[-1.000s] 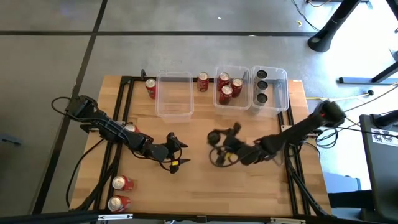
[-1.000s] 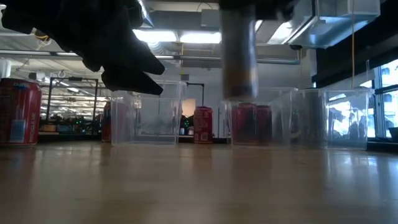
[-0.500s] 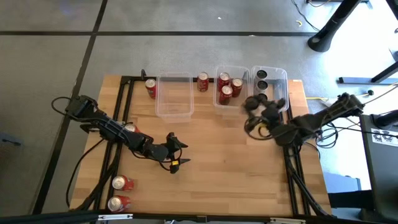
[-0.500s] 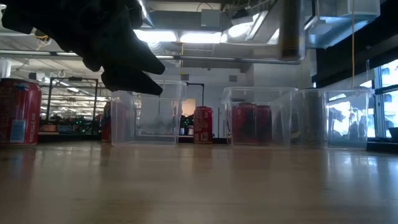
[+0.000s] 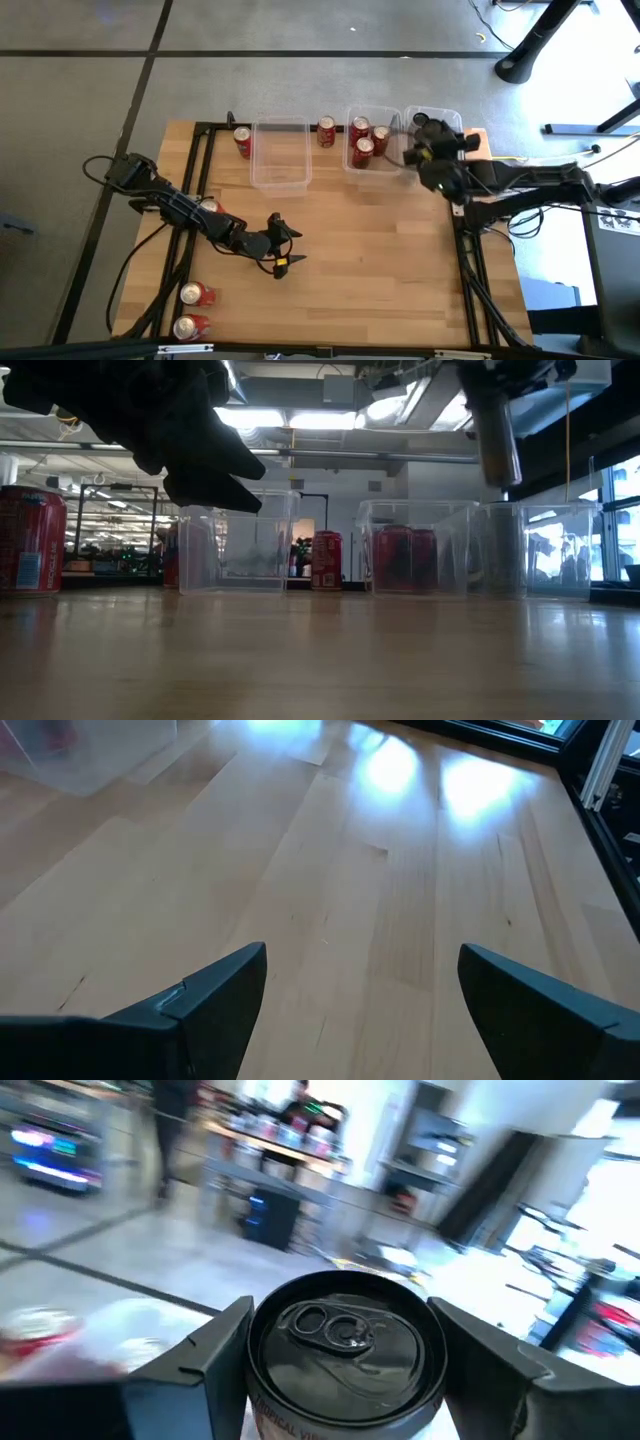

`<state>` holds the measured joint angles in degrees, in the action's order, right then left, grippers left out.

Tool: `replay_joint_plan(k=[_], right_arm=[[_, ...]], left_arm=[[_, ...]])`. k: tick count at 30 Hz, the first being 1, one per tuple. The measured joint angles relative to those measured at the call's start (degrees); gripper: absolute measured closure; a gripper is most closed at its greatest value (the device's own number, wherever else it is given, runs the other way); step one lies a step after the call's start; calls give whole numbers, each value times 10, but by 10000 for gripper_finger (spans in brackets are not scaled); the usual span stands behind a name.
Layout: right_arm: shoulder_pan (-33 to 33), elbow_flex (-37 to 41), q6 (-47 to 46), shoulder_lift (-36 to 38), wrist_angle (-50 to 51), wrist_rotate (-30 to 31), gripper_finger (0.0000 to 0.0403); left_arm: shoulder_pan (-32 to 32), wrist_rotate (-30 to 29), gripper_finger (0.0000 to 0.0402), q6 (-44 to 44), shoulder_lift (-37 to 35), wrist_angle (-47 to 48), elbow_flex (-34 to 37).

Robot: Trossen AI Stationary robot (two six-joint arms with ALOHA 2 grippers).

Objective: Sort soda cans
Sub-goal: Put the white and yellow soda can into the right transparent bin

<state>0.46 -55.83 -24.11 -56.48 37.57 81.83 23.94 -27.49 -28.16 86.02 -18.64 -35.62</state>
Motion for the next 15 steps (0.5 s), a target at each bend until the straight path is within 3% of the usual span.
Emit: replay_joint_plan(k=[4,10,15], right_arm=[[-89,0,-21,-7,1,-8,160],[-228,26,-43,-19,-51,-104,160],[-276,56,-43,-20,-127,-122,160]], left_arm=[[0,0,84,5,0,0,0],[-1,0,84,47,0,-3,0],[-1,-1,84,80,-6,-2,0]])
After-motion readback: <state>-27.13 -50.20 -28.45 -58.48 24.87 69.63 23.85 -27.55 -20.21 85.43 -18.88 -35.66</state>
